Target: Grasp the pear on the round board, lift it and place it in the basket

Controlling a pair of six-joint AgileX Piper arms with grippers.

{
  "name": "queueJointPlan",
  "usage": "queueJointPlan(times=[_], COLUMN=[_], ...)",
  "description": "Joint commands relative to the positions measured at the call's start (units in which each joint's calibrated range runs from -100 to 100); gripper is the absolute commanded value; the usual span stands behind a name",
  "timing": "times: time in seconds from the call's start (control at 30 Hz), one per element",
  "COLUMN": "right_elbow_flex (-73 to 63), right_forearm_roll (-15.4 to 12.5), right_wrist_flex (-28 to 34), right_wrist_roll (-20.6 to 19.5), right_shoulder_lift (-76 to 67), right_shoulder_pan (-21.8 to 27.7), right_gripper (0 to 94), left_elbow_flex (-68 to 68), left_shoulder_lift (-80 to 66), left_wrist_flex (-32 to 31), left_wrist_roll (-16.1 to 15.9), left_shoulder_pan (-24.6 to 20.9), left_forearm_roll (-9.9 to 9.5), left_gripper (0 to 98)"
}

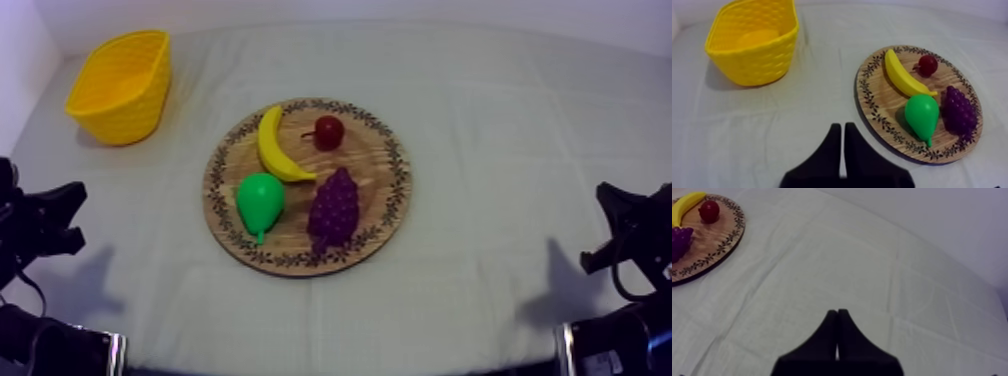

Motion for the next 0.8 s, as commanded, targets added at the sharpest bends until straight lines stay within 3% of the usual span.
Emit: queueJointPlan(times=[0.0, 0.27, 0.47, 0.77], right_elbow_flex=[0.0, 0.0, 0.0, 0.0], right_forearm_roll=[0.0, 0.0, 0.0, 0.0], right_wrist_flex=[0.0, 0.0, 0.0, 0.0], right_wrist_roll=[0.0, 0.0, 0.0, 0.0], right_shoulder_lift=[0.0, 0.0, 0.0, 0.0], right_shoulder_pan=[0.0, 0.0, 0.0, 0.0], right_gripper=[0.2, 0.2, 0.2, 0.2], left_elbow_flex=[-6.8, -25.3, -34.8, -50.3], left_shoulder_lift=[5.9, 22.1, 34.1, 50.5], left_wrist_flex=[5.9, 22.7, 29.9, 39.3], left_wrist_roll=[-0.7, -0.2, 1.8, 9.4], left_shoulder_pan=[0.1, 0.1, 1.2, 7.1], left_forearm_roll=[0.08, 0.23, -0.02, -3.29], left_gripper=[0.0, 0.0, 0.0, 0.0])
